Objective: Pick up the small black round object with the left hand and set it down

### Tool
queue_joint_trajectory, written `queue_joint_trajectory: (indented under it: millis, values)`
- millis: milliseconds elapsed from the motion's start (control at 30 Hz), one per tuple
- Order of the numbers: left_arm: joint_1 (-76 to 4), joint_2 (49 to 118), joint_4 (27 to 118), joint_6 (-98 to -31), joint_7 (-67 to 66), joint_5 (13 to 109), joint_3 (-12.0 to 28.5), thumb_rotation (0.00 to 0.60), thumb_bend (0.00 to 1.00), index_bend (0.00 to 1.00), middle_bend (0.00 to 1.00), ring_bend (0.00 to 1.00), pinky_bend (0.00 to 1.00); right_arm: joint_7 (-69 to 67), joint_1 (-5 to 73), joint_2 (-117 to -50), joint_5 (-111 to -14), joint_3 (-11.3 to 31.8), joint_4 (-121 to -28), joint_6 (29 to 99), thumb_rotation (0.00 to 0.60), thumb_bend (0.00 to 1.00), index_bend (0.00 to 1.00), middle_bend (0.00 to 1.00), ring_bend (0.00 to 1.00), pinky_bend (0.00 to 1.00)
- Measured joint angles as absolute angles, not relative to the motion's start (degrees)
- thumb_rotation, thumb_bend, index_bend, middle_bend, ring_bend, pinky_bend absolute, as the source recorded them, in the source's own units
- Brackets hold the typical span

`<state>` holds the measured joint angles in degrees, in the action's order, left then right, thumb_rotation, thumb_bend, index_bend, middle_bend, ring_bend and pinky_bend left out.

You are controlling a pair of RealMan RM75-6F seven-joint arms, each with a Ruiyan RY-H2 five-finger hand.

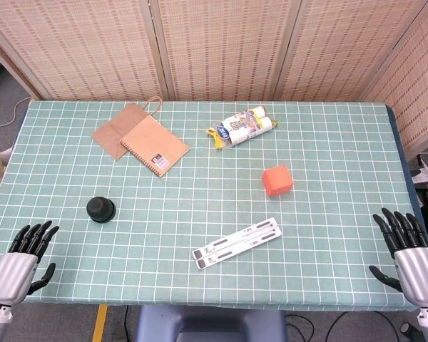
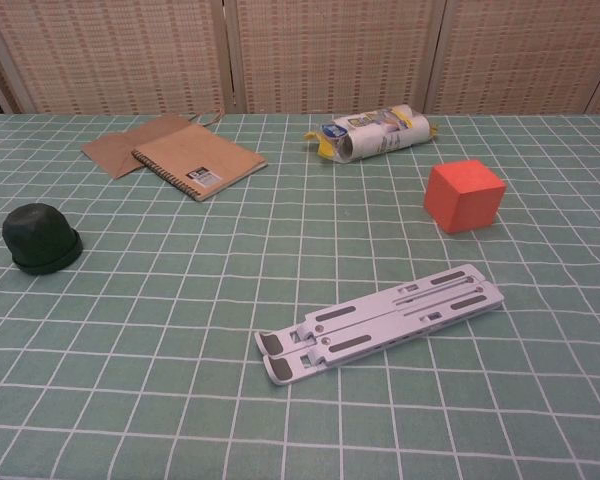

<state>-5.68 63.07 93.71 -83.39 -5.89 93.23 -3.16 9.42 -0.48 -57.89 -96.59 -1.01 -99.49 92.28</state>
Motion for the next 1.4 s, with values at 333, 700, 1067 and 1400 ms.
queue_joint_trajectory:
  millis: [333, 700, 1067, 1400]
  values:
    - [-11.62, 61.22, 97.61, -74.85, -2.17, 94.84, -2.93, 0.6, 0.42, 0.0, 0.0, 0.0, 0.07, 8.35, -0.02, -57.02, -97.44, -1.6, -99.76, 90.57, 0.6, 0.06, 0.0, 0.0, 0.0, 0.0]
    - [-27.6, 57.77, 105.85, -51.74, -10.24, 72.75, 3.86, 0.6, 0.42, 0.0, 0.0, 0.0, 0.07, 8.96, 0.2, -56.7, -98.44, -2.17, -99.67, 89.74, 0.6, 0.06, 0.0, 0.0, 0.0, 0.0]
    - [-41.42, 65.76, 97.49, -46.41, -28.79, 41.87, 6.18, 0.6, 0.43, 0.0, 0.0, 0.0, 0.06, 10.44, 0.91, -57.0, -95.58, -1.04, -99.73, 87.67, 0.6, 0.06, 0.0, 0.0, 0.0, 0.0]
    - [-52.56, 68.69, 91.07, -41.49, -36.75, 21.27, 2.31, 0.6, 0.43, 0.0, 0.0, 0.0, 0.08, 11.61, 1.4, -57.46, -94.87, -0.99, -100.02, 86.36, 0.6, 0.06, 0.0, 0.0, 0.0, 0.0]
